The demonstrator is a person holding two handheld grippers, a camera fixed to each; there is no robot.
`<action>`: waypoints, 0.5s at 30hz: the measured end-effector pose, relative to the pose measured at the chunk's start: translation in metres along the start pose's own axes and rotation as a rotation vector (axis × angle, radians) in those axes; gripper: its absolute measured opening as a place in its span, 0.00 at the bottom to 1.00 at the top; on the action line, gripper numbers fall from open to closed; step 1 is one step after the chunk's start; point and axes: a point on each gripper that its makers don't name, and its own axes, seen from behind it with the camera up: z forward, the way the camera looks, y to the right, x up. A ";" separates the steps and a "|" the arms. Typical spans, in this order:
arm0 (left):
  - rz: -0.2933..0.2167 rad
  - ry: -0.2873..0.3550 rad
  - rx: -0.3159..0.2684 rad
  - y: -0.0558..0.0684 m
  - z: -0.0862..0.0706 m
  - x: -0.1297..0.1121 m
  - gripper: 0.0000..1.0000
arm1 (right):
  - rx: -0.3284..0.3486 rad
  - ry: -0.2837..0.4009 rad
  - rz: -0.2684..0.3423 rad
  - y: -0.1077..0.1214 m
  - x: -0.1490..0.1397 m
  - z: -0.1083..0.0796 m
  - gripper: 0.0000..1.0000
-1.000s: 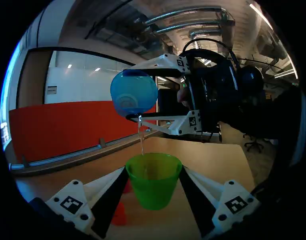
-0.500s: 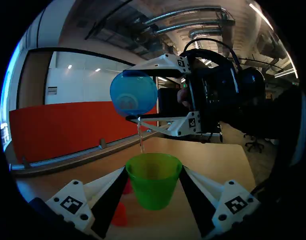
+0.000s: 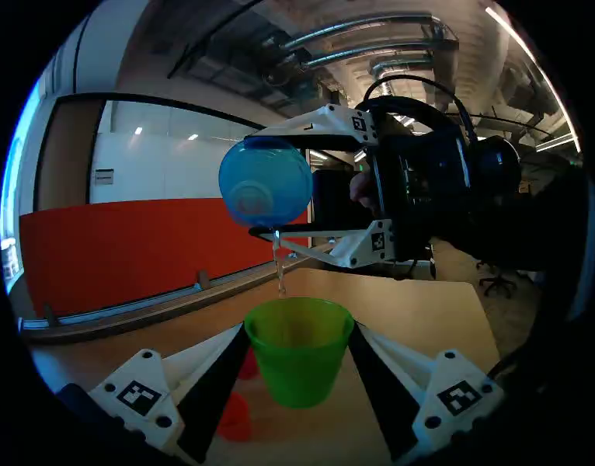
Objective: Pour water
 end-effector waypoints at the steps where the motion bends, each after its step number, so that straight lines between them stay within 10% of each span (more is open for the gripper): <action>1: 0.000 0.001 0.000 0.000 0.000 0.000 0.88 | 0.000 0.000 -0.003 0.000 0.000 0.000 0.93; 15: 0.000 0.004 0.009 -0.003 0.002 0.002 0.87 | -0.004 -0.004 -0.048 0.001 -0.002 0.003 0.93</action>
